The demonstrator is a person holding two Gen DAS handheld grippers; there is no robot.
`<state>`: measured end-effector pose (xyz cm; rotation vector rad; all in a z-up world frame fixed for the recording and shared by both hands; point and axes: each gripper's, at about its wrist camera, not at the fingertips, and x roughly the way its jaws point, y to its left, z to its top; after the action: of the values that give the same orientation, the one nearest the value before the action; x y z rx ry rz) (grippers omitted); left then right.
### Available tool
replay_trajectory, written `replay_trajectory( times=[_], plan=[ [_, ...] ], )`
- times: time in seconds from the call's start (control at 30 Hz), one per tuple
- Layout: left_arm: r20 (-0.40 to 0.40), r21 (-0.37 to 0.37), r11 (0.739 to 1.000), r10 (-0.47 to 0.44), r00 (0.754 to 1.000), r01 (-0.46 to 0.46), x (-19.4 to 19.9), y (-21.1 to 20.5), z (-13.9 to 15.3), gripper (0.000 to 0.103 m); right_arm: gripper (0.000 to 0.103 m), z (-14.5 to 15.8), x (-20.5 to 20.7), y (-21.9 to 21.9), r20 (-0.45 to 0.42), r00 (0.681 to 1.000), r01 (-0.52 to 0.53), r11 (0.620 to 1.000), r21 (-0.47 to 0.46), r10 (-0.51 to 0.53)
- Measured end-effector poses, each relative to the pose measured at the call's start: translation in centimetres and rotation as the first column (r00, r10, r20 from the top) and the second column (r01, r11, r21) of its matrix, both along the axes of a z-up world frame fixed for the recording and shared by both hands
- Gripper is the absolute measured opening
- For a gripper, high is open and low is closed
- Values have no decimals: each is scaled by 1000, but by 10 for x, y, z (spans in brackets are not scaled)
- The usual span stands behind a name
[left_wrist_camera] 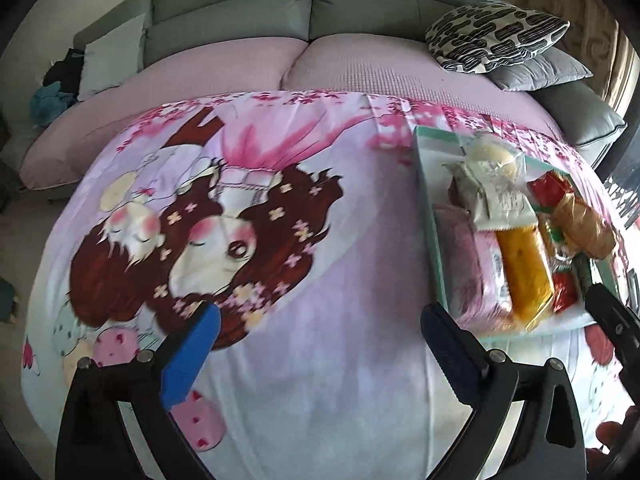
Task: Organize snacks
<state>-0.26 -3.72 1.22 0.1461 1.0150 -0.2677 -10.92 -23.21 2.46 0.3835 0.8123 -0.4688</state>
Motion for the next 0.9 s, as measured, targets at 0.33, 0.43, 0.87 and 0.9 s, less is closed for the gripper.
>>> replay_trajectory(
  times=[0.33, 0.43, 0.87, 0.9],
  plan=[
    [-12, 61, 998, 20, 1000, -19, -17, 13, -8, 100, 103, -10, -9, 13, -28, 999, -31, 1000, 5, 31],
    [-16, 69, 997, 24, 1000, -23, -15, 11, -9, 100, 103, -12, -6, 13, -33, 999, -36, 999, 4, 36],
    [-36, 73, 997, 11, 999, -8, -7, 5, -17, 100, 103, -32, -1, 0, -83, 997, -4, 1000, 23, 6],
    [-45, 76, 997, 7, 999, -4, -7, 4, -20, 100, 103, -33, -1, 0, -83, 997, -4, 1000, 22, 6]
  ],
)
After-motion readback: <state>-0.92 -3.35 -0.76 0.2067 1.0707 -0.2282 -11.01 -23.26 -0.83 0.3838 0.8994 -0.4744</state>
